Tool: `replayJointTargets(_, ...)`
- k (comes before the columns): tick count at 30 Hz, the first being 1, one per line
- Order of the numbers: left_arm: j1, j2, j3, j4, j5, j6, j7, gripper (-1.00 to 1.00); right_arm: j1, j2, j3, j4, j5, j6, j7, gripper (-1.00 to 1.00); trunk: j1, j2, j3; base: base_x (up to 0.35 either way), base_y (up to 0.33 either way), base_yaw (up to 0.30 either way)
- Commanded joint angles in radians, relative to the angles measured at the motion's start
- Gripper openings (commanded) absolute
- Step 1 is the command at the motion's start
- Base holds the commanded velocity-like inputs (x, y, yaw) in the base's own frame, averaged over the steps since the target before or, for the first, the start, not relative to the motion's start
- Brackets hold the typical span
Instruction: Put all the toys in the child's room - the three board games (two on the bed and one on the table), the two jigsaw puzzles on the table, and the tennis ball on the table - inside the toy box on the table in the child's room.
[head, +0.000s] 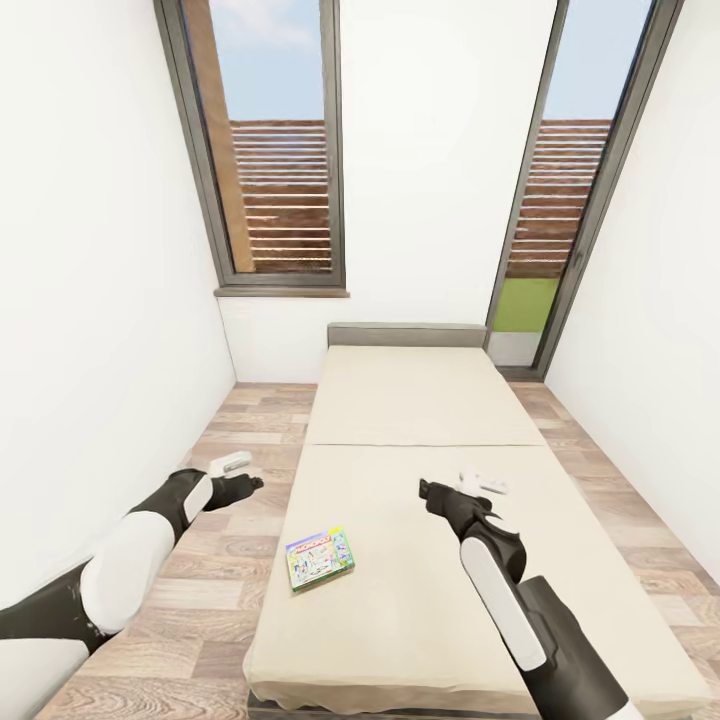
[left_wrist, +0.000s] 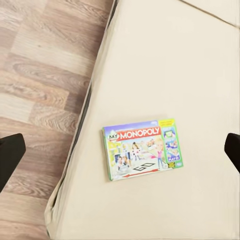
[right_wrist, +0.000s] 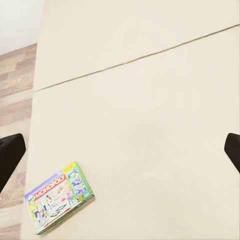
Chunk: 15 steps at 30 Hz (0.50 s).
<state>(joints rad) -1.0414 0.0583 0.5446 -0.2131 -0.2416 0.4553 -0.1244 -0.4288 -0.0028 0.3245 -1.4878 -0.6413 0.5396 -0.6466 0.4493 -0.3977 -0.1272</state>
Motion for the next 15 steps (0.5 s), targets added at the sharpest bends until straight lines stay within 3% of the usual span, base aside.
replayJointTargets(1,0.001,-0.008,0.007,-0.002,-0.012,0.003,-0.007,1.0,-0.001,0.001,0.006,-0.004,-0.005,0.003,-0.012,1.0,0.001,-0.002,-0.002,0.0,0.0,0.0)
replayJointTargets(5,0.01,-0.019,0.006,-0.003,-0.023,-0.004,-0.007,1.0,0.0,0.001,0.029,-0.009,-0.002,0.003,-0.014,1.0,0.001,-0.002,-0.002,0.0,0.0,0.0)
replayJointTargets(15,0.013,-0.023,0.006,-0.003,-0.027,-0.008,-0.007,1.0,-0.001,0.004,0.036,-0.009,-0.001,0.004,-0.013,1.0,0.001,-0.002,-0.002,0.0,0.0,0.0)
